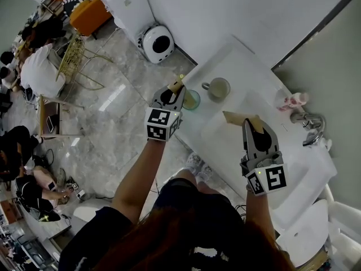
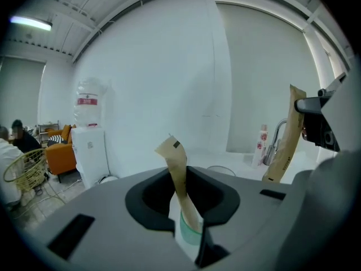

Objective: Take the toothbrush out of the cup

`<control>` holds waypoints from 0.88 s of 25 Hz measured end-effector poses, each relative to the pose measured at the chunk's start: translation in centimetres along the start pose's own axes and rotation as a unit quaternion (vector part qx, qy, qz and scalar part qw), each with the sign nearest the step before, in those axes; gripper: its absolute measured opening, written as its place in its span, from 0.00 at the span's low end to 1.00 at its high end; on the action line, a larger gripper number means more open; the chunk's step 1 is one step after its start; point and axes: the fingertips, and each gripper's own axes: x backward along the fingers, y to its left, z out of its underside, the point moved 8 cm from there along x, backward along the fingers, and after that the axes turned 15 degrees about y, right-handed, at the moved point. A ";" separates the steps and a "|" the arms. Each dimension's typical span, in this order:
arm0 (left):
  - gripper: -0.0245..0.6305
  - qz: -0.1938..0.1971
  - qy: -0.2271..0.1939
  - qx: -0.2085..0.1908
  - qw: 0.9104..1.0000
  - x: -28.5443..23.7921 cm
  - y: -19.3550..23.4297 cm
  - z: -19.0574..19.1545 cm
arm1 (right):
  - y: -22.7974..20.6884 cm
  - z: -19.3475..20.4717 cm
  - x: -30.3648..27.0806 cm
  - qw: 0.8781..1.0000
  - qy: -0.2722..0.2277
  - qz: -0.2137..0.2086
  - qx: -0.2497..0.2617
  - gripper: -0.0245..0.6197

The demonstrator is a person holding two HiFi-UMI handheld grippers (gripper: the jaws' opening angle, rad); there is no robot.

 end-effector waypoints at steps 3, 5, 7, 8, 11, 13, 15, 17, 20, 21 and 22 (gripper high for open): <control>0.12 0.001 -0.017 -0.004 1.000 0.6 -0.3 -0.4 | -0.2 -0.1 0.2 1.000 -0.004 0.003 -0.001 0.14; 0.12 0.001 -0.032 -0.006 0.999 1.2 -0.7 -1.0 | -0.3 -0.2 0.4 1.000 -0.007 0.004 0.000 0.14; 0.11 0.005 -0.044 -0.004 0.999 2.0 -1.0 -1.8 | -0.2 -0.4 0.6 1.000 -0.010 0.003 0.001 0.14; 0.11 0.007 -0.051 -0.002 0.999 2.6 -1.1 -2.3 | -0.1 -0.6 0.6 1.000 -0.012 0.003 0.002 0.14; 0.11 0.009 -0.072 -0.007 0.997 5.0 -1.5 -4.2 | 0.0 -1.1 0.9 1.000 -0.019 0.002 0.006 0.14; 0.11 0.007 -0.088 -0.013 0.996 6.8 -2.0 -5.4 | -0.1 -1.4 1.3 1.000 -0.025 0.003 0.008 0.14; 0.11 0.001 -0.103 -0.021 0.994 8.7 -2.5 -6.3 | -0.1 -1.7 1.9 0.999 -0.033 0.003 0.012 0.14; 0.11 -0.009 -0.115 -0.028 0.993 10.5 -3.0 -6.9 | 0.0 -2.1 2.5 0.999 -0.041 0.003 0.019 0.14; 0.11 -0.030 -0.130 -0.032 0.991 13.2 -3.7 -7.5 | 0.3 -3.0 3.3 0.998 -0.054 0.003 0.030 0.14; 0.11 -0.038 -0.134 -0.035 0.990 14.1 -3.9 -7.6 | 0.4 -3.4 3.5 0.998 -0.057 0.003 0.035 0.14; 0.11 -0.045 -0.136 -0.038 0.989 15.0 -4.1 -7.7 | 0.5 -3.7 3.8 0.997 -0.060 0.004 0.041 0.14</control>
